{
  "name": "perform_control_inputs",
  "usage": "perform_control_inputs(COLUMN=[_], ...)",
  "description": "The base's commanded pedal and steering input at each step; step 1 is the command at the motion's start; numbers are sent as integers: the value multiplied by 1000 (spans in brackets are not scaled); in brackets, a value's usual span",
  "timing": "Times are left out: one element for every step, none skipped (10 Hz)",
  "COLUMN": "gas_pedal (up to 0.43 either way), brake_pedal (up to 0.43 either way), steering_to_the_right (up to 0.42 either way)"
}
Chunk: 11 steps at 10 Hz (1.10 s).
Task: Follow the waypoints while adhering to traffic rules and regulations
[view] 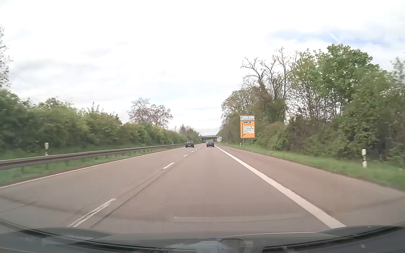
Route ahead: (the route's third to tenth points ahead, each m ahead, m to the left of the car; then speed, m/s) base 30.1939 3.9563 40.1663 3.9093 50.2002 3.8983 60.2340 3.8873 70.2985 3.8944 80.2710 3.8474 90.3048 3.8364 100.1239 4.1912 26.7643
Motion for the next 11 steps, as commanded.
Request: perform_control_inputs(gas_pedal=[150, 150, 150, 150, 150, 150, 150, 150, 150, 150, 150], brake_pedal=[0, 0, 0, 0, 0, 0, 0, 0, 0, 0, 0], steering_to_the_right=[-1, -1, -1, -1, -1, -1, -1, -1, -1, -1, -1])
